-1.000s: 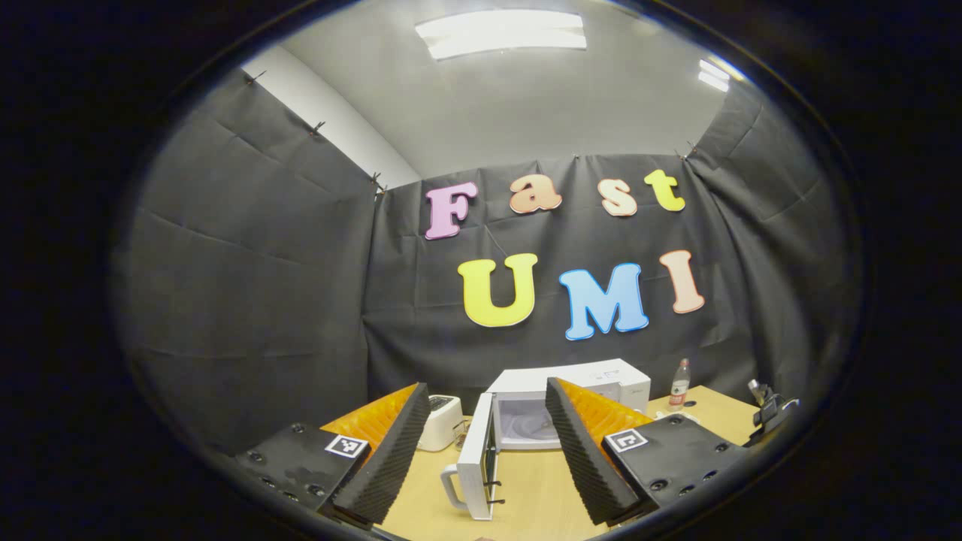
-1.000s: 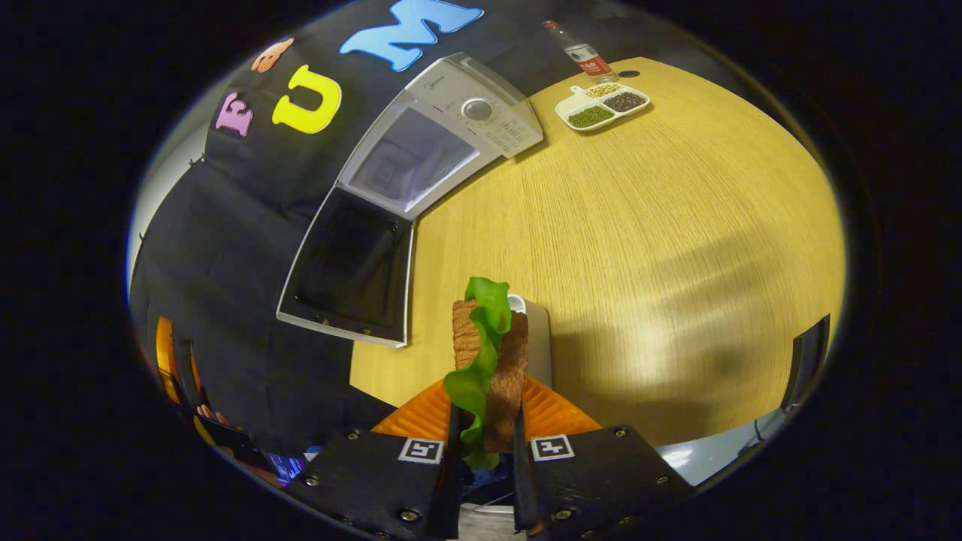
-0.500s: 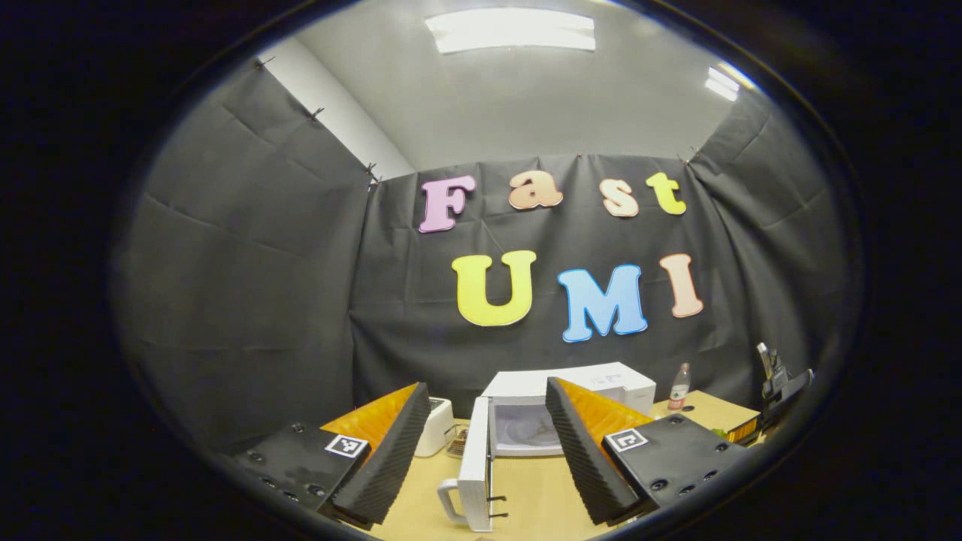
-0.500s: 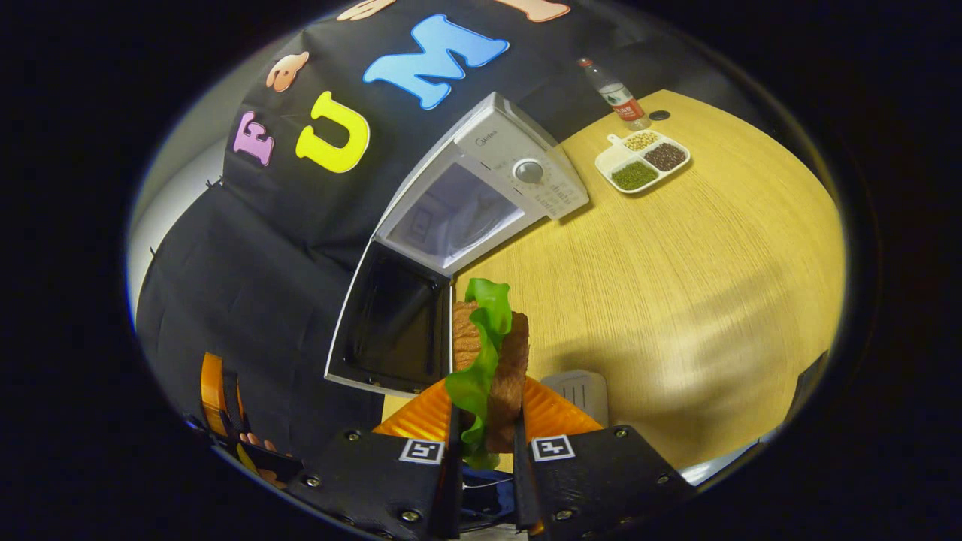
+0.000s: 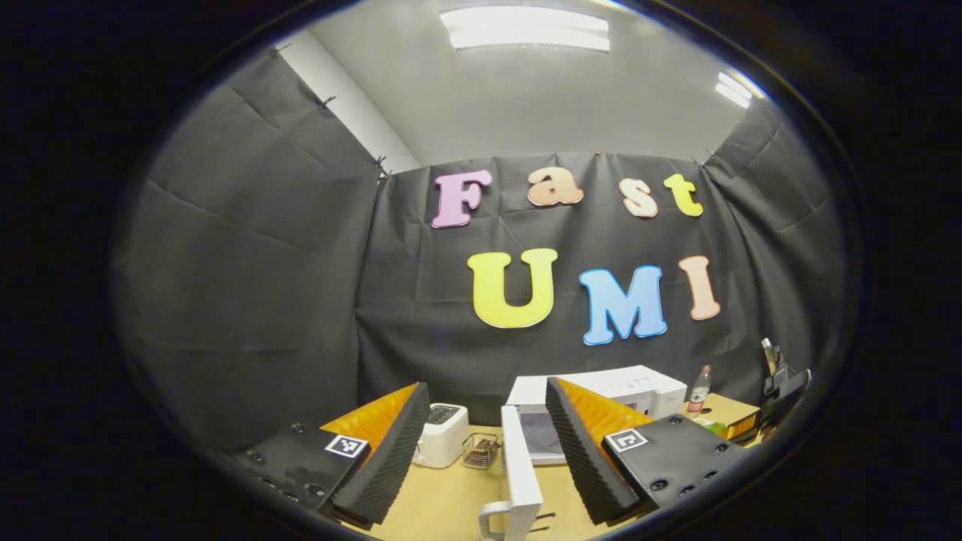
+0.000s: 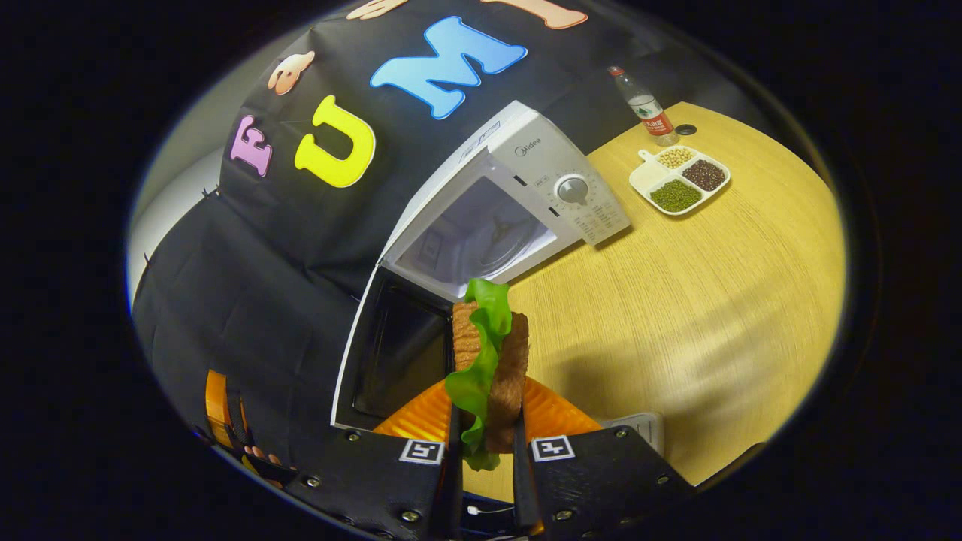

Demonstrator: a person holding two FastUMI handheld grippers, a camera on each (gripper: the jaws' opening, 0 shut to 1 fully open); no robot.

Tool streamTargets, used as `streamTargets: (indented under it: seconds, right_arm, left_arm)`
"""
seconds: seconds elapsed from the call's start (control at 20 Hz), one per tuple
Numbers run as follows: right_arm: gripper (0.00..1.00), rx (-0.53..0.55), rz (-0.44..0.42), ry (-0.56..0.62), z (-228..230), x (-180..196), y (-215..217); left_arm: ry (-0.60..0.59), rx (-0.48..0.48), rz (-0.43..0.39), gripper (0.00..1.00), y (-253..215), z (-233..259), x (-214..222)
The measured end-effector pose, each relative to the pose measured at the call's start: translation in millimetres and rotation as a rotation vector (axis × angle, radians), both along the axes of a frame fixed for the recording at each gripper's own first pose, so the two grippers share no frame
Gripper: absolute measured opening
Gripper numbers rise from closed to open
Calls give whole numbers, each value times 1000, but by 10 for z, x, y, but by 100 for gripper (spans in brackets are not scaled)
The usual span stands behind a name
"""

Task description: Open the microwave oven with the left hand, put the food in, and close the microwave oven.

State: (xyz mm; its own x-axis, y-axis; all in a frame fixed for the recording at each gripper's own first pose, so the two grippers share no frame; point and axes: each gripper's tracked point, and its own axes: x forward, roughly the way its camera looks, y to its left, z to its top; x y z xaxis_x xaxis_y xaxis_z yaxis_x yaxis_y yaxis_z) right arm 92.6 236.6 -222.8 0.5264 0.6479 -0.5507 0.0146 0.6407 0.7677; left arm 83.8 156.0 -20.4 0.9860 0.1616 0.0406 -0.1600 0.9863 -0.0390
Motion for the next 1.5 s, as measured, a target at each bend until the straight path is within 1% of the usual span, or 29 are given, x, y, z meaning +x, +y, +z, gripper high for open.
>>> streamTargets:
  seconds: [0.1,0.15,0.2,0.25,0.45,0.65,0.7,0.75,0.8,0.95,1.0,1.1,1.15,1.35,1.4,1.5]
  right_arm:
    - [28,-4,-12,-4,-13,100,101]
    - [28,-5,-20,-8,-13,146,153]
    - [28,-4,-25,-15,-14,209,219]
    - [28,-3,-33,-23,-12,262,273]
    - [27,-38,-49,-69,-98,493,494]
    - [27,-42,-73,-110,-152,741,736]
    - [28,-46,-84,-119,-161,813,787]
    - [28,-48,-91,-129,-176,889,830]
    - [28,-49,-99,-139,-190,965,874]
    - [28,-60,-123,-160,-254,1206,967]
    - [28,-69,-128,-167,-292,1284,994]
    - [27,-94,-143,-188,-373,1440,1006]
    - [27,-102,-154,-196,-414,1514,1018]
    - [28,-95,-204,-227,-554,1841,1124]
    - [28,-94,-216,-229,-595,1921,1169]
    - [28,-89,-239,-245,-630,2084,1273]
  left_arm:
    - [9,9,2,100,116,-61,50]
    - [11,14,2,94,176,-85,69]
    - [11,16,4,94,237,-93,94]
    - [11,13,4,98,283,-111,132]
    - [22,12,12,100,489,-228,247]
    - [37,19,20,98,694,-325,327]
    - [44,20,21,94,731,-362,356]
    - [49,20,23,100,773,-402,390]
    - [54,18,24,94,806,-430,426]
    - [70,15,30,94,916,-527,504]
    - [74,15,32,99,948,-537,527]
    - [76,18,37,99,1019,-560,539]
    - [82,19,39,94,1056,-579,557]
    - [113,32,48,94,1169,-693,626]
    - [120,36,51,99,1202,-709,626]
    - [132,44,56,99,1221,-726,626]
